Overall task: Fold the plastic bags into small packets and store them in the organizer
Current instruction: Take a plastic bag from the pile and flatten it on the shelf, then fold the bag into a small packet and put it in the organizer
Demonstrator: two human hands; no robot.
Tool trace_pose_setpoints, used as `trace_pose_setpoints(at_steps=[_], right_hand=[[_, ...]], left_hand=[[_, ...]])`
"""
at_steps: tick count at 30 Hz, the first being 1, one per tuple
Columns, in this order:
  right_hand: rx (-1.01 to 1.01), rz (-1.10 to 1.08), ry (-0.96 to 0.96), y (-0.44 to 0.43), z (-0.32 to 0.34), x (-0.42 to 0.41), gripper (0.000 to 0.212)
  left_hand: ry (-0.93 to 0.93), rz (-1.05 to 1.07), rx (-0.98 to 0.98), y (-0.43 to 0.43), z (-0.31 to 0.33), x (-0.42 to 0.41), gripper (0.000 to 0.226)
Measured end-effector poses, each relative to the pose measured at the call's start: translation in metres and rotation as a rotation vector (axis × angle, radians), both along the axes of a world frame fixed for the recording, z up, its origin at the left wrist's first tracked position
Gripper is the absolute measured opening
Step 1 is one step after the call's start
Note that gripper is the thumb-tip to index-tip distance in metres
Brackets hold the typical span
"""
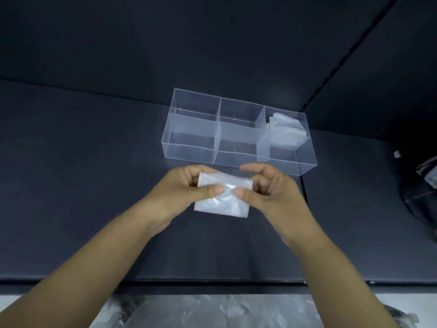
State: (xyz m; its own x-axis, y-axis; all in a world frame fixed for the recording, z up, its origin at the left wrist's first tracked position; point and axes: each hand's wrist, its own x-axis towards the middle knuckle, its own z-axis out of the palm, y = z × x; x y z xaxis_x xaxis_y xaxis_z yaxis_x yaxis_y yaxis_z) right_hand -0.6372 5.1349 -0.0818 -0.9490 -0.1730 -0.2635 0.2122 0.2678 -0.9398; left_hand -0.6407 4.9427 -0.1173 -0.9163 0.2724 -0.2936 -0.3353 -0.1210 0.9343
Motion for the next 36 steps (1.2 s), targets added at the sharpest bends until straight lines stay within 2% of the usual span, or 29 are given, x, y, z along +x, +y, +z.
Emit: trace_pose_setpoints(at_steps=[2, 3, 4, 6, 8, 10, 11, 14, 16, 18, 21, 25, 27, 32, 34, 36], right_hand=[[0.004, -0.022, -0.082, 0.000, 0.005, -0.009, 0.007], [0.033, -0.030, -0.093, 0.000, 0.008, -0.017, 0.005], [0.061, -0.066, -0.077, 0.002, 0.010, -0.029, 0.012], [0.111, -0.207, -0.012, 0.005, 0.014, -0.062, 0.018], [0.150, -0.381, 0.024, 0.010, 0.015, -0.103, 0.019], [0.196, -0.488, 0.015, 0.010, 0.009, -0.141, 0.016], [0.270, -0.485, 0.011, 0.008, 0.002, -0.156, 0.016], [0.626, -0.398, -0.033, 0.001, -0.022, -0.184, 0.022], [0.823, -0.420, -0.028, -0.007, -0.034, -0.189, 0.017], [0.963, -0.473, 0.056, -0.014, -0.039, -0.186, 0.023], [0.991, -0.503, 0.206, -0.011, -0.041, -0.179, 0.030], [1.082, -0.352, 0.349, 0.003, -0.042, -0.180, 0.012], [1.134, -0.261, 0.333, 0.003, -0.043, -0.184, 0.022], [1.273, -0.028, 0.094, 0.002, -0.047, -0.193, 0.061], [1.245, -0.008, 0.091, 0.001, -0.043, -0.188, 0.064], [1.161, -0.043, 0.178, 0.000, -0.033, -0.174, 0.059]], left_hand=[[0.000, 0.108, 0.050, 0.006, 0.005, -0.005, 0.020], [0.016, 0.165, 0.045, 0.007, 0.008, -0.010, 0.017], [0.047, 0.229, 0.015, 0.008, 0.009, -0.016, 0.012], [0.148, 0.358, -0.135, 0.007, 0.010, -0.028, 0.007], [0.307, 0.404, -0.413, 0.006, 0.008, -0.035, 0.009], [0.520, 0.307, -0.759, 0.007, 0.000, -0.034, 0.015], [0.610, 0.213, -0.898, 0.009, -0.007, -0.032, 0.026], [0.722, -0.002, -1.111, 0.013, -0.028, -0.024, 0.053], [0.747, -0.048, -1.160, 0.011, -0.034, -0.022, 0.059], [0.757, -0.082, -1.185, 0.009, -0.035, -0.020, 0.061], [0.757, -0.082, -1.182, 0.011, -0.034, -0.015, 0.059], [0.752, -0.025, -1.186, 0.013, -0.037, -0.001, 0.054], [0.757, -0.026, -1.199, 0.015, -0.038, 0.006, 0.052], [0.718, -0.049, -1.217, 0.016, -0.049, 0.026, 0.054], [0.696, -0.063, -1.236, 0.015, -0.055, 0.036, 0.054], [0.693, -0.072, -1.257, 0.016, -0.062, 0.047, 0.050]])
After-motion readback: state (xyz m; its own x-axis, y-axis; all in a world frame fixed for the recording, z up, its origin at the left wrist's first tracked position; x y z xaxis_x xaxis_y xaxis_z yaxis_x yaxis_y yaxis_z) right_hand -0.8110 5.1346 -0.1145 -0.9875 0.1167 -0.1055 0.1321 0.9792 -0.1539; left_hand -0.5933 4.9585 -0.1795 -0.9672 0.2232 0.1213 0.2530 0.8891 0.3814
